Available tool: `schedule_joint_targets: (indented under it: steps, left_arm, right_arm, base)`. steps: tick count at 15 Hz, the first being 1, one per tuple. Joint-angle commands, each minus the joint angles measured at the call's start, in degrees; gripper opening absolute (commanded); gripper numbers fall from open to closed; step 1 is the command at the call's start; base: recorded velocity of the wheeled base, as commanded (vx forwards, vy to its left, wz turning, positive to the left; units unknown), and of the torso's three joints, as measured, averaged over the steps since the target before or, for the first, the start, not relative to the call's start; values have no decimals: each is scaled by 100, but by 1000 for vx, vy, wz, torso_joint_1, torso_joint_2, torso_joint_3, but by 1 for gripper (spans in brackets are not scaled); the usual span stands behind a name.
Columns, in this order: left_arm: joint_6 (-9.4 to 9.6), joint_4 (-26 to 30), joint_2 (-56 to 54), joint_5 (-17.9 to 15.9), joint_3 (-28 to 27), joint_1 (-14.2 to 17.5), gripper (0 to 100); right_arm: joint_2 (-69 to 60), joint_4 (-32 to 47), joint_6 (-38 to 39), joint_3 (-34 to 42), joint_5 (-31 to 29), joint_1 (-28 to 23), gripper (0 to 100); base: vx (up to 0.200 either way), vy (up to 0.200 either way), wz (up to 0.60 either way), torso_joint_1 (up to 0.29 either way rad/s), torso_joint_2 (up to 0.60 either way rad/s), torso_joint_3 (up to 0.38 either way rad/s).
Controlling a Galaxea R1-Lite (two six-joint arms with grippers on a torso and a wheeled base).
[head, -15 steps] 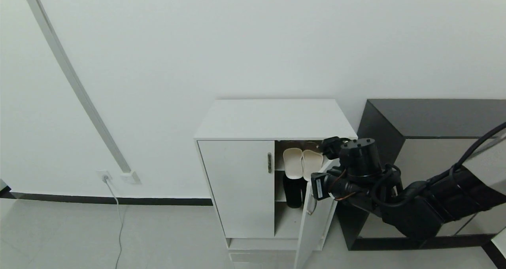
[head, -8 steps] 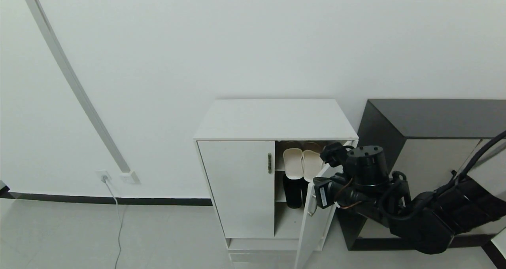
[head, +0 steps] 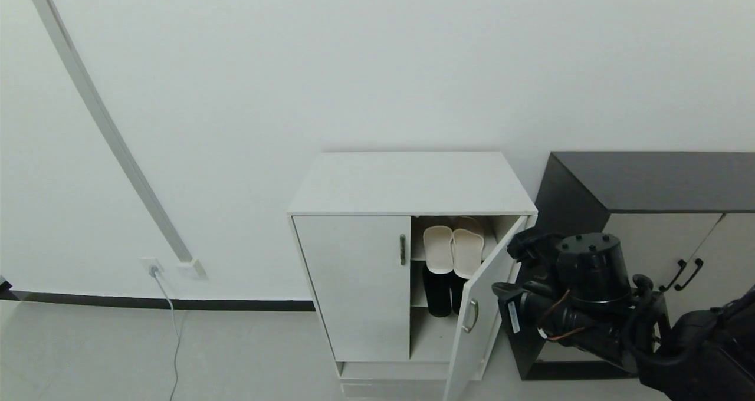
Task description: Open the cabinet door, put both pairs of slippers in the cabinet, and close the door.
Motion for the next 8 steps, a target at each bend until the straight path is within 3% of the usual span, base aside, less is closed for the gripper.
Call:
schedule_joint_targets:
  steps: [1, 2, 8]
  left_arm:
    - [-1, 0, 7, -2, 1, 0, 0]
    - [-1, 0, 7, 6, 1, 0, 0]
    - [-1, -9, 7, 6, 1, 0, 0]
  right_arm:
    - [-61, 2, 4, 268, -17, 3, 0]
    - [-61, 2, 4, 365, -17, 12, 0]
    - [439, -86, -14, 251, -17, 65, 0]
  base:
    - [200, 0, 0, 17, 12, 2]
    - [200, 0, 0, 7, 2, 2]
    - [0, 0, 0, 0, 0, 0]
